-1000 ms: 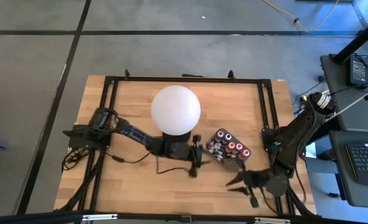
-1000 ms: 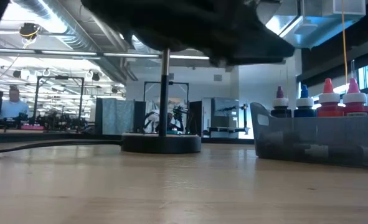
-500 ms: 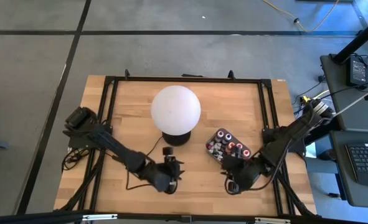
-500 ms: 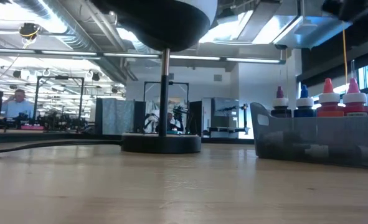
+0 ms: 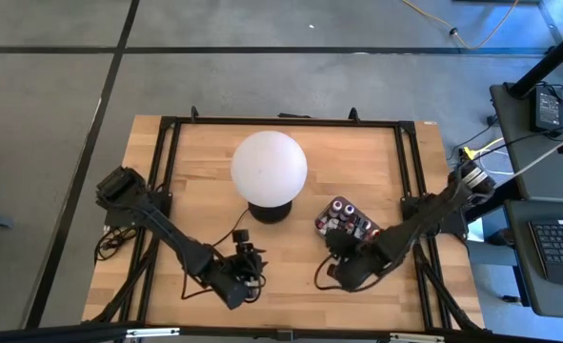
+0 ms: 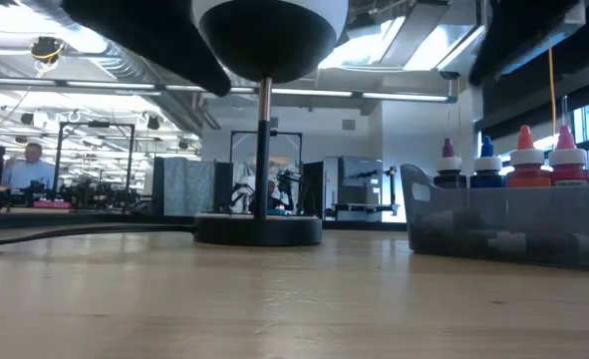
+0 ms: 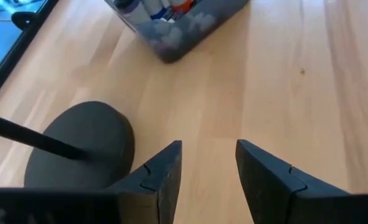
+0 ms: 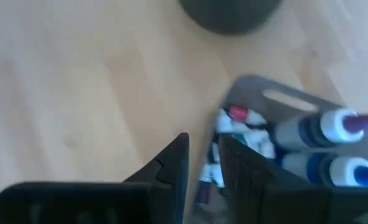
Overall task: Pick & Place food coloring
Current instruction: Adjust the large orange food coloring bottle in the black container
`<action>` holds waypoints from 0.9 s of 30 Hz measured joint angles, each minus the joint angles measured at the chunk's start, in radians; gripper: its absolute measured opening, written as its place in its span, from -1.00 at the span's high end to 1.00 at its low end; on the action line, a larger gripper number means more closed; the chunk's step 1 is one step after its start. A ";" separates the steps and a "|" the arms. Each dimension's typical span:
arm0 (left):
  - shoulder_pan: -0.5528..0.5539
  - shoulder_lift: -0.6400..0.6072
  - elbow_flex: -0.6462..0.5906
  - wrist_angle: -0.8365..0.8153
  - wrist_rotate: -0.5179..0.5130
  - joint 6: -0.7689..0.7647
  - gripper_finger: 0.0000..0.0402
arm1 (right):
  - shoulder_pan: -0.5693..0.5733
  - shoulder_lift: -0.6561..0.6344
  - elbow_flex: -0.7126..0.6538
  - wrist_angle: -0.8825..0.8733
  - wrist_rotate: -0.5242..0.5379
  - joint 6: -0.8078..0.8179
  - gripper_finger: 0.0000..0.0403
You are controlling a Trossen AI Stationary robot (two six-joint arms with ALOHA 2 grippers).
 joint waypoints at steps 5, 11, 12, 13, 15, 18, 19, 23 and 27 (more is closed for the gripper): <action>-0.020 0.000 0.000 -0.002 -0.007 -0.015 0.28 | -0.029 0.115 0.000 -0.053 -0.049 0.064 0.54; -0.022 0.000 0.000 -0.002 -0.008 -0.016 0.27 | -0.063 0.234 0.077 -0.276 -0.069 0.199 0.54; -0.020 0.000 0.000 -0.002 -0.008 -0.015 0.27 | -0.064 0.250 0.098 -0.322 -0.077 0.234 0.54; -0.018 0.000 0.000 -0.002 -0.008 -0.016 0.27 | -0.064 0.265 0.118 -0.361 -0.090 0.260 0.54; -0.015 0.000 0.000 -0.002 -0.005 -0.018 0.26 | -0.063 0.289 0.145 -0.383 -0.111 0.293 0.54; -0.014 0.000 0.000 -0.001 -0.005 -0.018 0.27 | -0.062 0.320 0.164 -0.373 -0.130 0.300 0.54; -0.014 0.000 0.000 -0.001 -0.005 -0.018 0.27 | -0.061 0.329 0.164 -0.380 -0.139 0.303 0.54; -0.014 0.000 0.000 -0.001 -0.004 -0.018 0.28 | -0.074 0.363 0.150 -0.382 -0.184 0.327 0.54; -0.014 0.000 0.000 -0.001 -0.004 -0.017 0.28 | -0.083 0.382 0.148 -0.399 -0.183 0.334 0.54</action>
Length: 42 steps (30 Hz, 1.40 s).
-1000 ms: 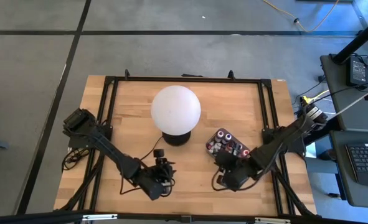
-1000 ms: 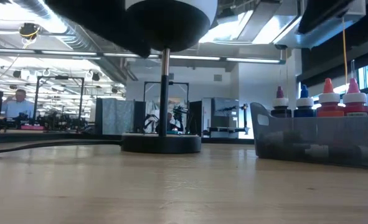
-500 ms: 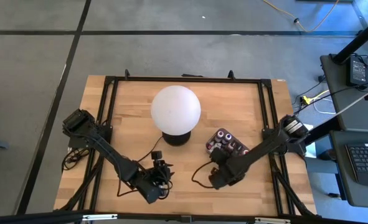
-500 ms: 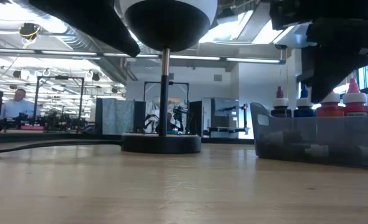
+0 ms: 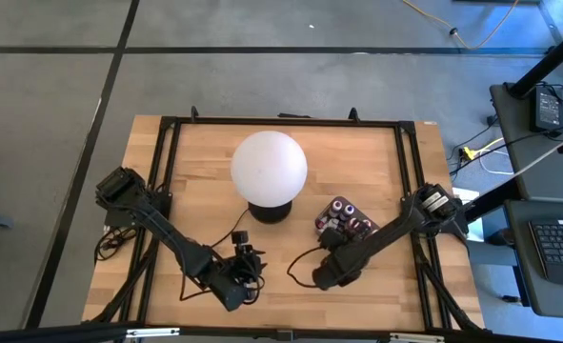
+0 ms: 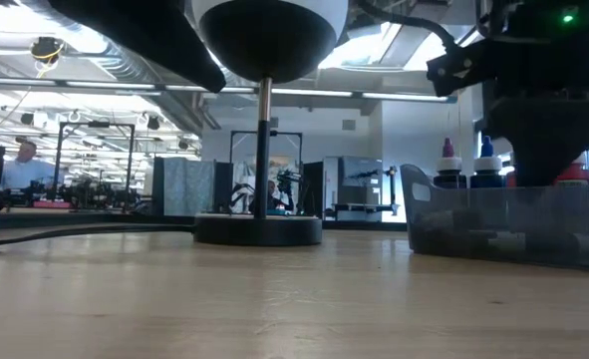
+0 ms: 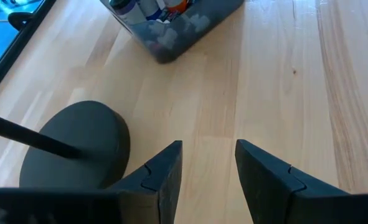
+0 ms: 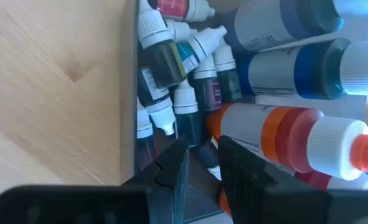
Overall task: Pick & Place food coloring
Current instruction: Adjust the large orange food coloring bottle in the black container, then return to Home Position
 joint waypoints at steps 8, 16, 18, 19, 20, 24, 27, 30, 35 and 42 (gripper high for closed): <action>-0.001 0.000 0.000 0.000 0.000 0.000 0.28 | -0.019 0.001 0.000 -0.076 0.014 0.022 0.54; -0.001 0.000 0.000 0.000 0.000 -0.023 0.27 | -0.045 0.001 -0.017 -0.073 0.038 0.018 0.54; -0.001 0.000 0.000 0.000 0.000 -0.025 0.28 | -0.051 0.001 -0.046 -0.071 0.016 0.019 0.54; -0.001 0.000 0.000 0.000 0.000 -0.025 0.28 | -0.054 0.001 -0.063 -0.070 0.001 0.019 0.54; -0.001 0.000 0.000 0.000 0.000 -0.026 0.28 | -0.054 0.001 -0.081 -0.069 -0.013 0.019 0.54; -0.001 0.000 0.000 0.000 0.000 -0.026 0.27 | -0.052 0.001 -0.132 -0.054 -0.024 0.052 0.54; 0.000 0.000 0.000 0.000 0.000 -0.026 0.26 | -0.052 0.001 -0.143 -0.055 -0.020 0.066 0.54; 0.001 0.000 0.000 0.000 0.000 -0.026 0.27 | -0.050 0.001 -0.134 -0.061 0.005 0.061 0.54; -0.001 -0.005 0.000 -0.003 0.018 -0.024 0.28 | -0.035 0.000 -0.042 -0.109 0.078 -0.008 0.54; -0.016 -0.145 0.000 -0.027 0.016 0.023 0.28 | 0.043 -0.016 0.136 -0.198 0.374 -0.284 0.54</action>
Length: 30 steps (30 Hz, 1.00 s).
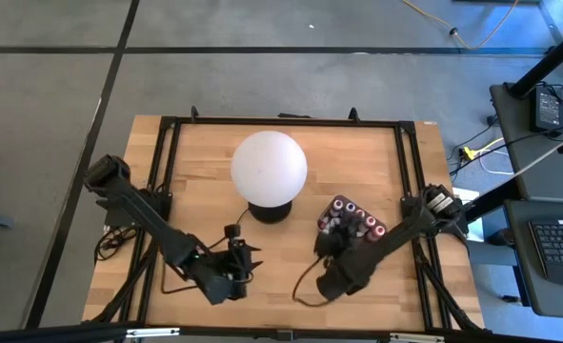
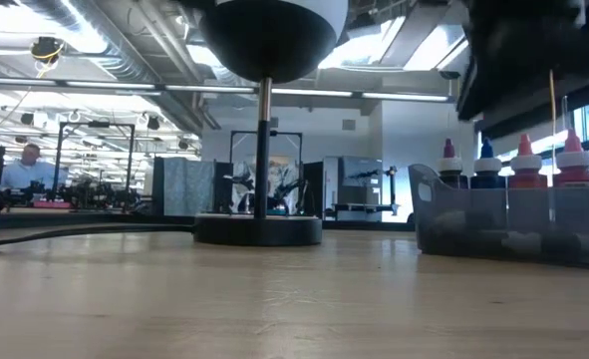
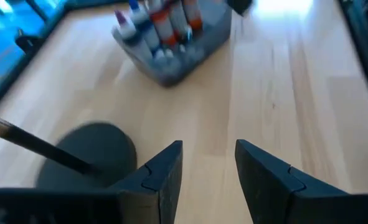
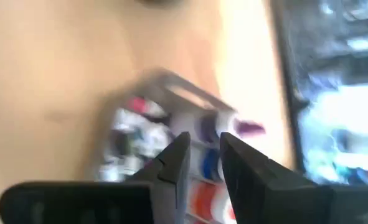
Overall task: Pick & Place food coloring
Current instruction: Return to Home Position
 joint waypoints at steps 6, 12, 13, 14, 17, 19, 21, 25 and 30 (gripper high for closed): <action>-0.013 -0.076 0.000 0.029 -0.015 0.017 0.28 | 0.056 -0.002 0.054 0.050 -0.007 -0.097 0.54; -0.013 -0.079 0.000 0.120 0.024 -0.037 0.29 | 0.072 -0.004 0.043 0.035 0.010 -0.086 0.54; -0.013 -0.079 0.001 0.125 0.039 -0.034 0.29 | 0.072 -0.005 0.043 0.035 0.012 -0.084 0.54; -0.010 -0.079 0.001 0.126 0.047 -0.019 0.29 | 0.072 -0.008 0.043 0.035 0.017 -0.081 0.54; -0.008 -0.080 0.001 0.153 0.056 0.031 0.28 | 0.077 -0.029 0.043 0.023 0.038 -0.071 0.54; -0.008 -0.080 0.001 0.156 0.056 0.038 0.27 | 0.086 -0.052 0.041 -0.029 0.054 -0.058 0.54; -0.009 -0.081 0.001 0.153 0.056 0.040 0.26 | 0.099 -0.110 0.011 -0.006 0.105 -0.069 0.54; -0.009 -0.115 0.000 0.069 0.046 0.048 0.27 | 0.124 -0.299 -0.134 -0.006 0.175 -0.029 0.54; -0.026 -0.229 -0.011 -0.075 -0.083 -0.067 0.27 | 0.160 -0.593 -0.364 0.126 0.183 -0.008 0.54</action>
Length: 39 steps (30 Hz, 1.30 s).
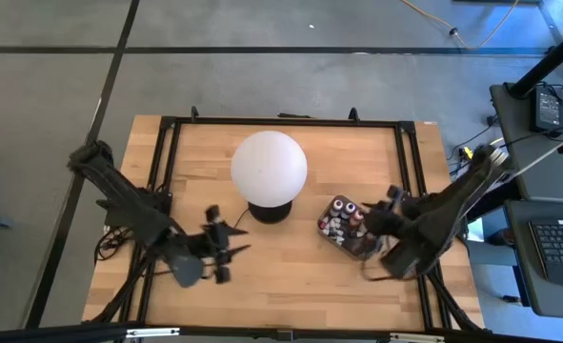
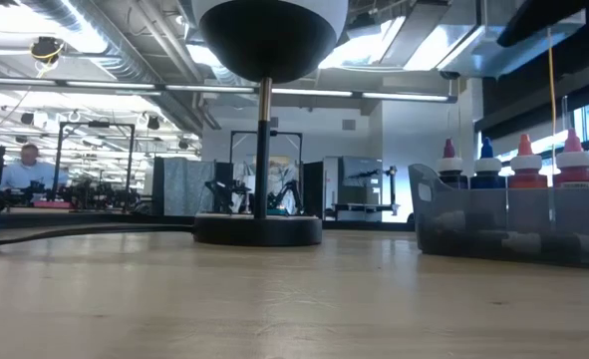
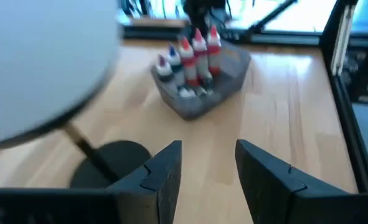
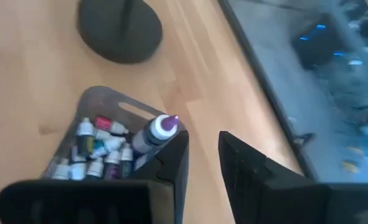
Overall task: Pick & Place food coloring
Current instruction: Return to Home Position
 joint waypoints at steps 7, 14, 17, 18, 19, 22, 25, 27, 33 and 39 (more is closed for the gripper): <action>-0.051 -0.298 -0.220 0.072 -0.096 -0.022 0.26 | 0.051 -0.416 -0.320 0.337 -0.001 -0.107 0.54; 0.011 -0.670 -0.607 0.491 0.132 0.173 0.25 | 0.088 -0.745 -0.493 0.652 -0.054 -0.402 0.54; 0.088 -0.813 -0.775 0.728 0.360 0.301 0.26 | 0.086 -0.865 -0.557 0.741 -0.069 -0.508 0.54; 0.118 -0.861 -0.824 0.778 0.433 0.328 0.26 | 0.083 -0.904 -0.577 0.767 -0.080 -0.541 0.54; 0.149 -0.908 -0.867 0.811 0.492 0.341 0.27 | 0.079 -0.940 -0.596 0.793 -0.092 -0.566 0.54; 0.247 -1.042 -0.949 0.826 0.604 0.346 0.27 | 0.059 -1.044 -0.642 0.845 -0.154 -0.653 0.54; 0.346 -1.150 -1.002 0.791 0.715 0.363 0.27 | 0.028 -1.138 -0.682 0.859 -0.202 -0.742 0.54; 0.415 -1.206 -1.032 0.780 0.779 0.367 0.28 | 0.007 -1.205 -0.707 0.860 -0.231 -0.783 0.54; 0.613 -1.280 -1.045 0.715 0.920 0.333 0.26 | -0.035 -1.399 -0.771 0.892 -0.294 -0.860 0.54; 0.737 -1.281 -1.049 0.712 0.991 0.331 0.28 | -0.049 -1.404 -0.825 0.948 -0.286 -0.873 0.54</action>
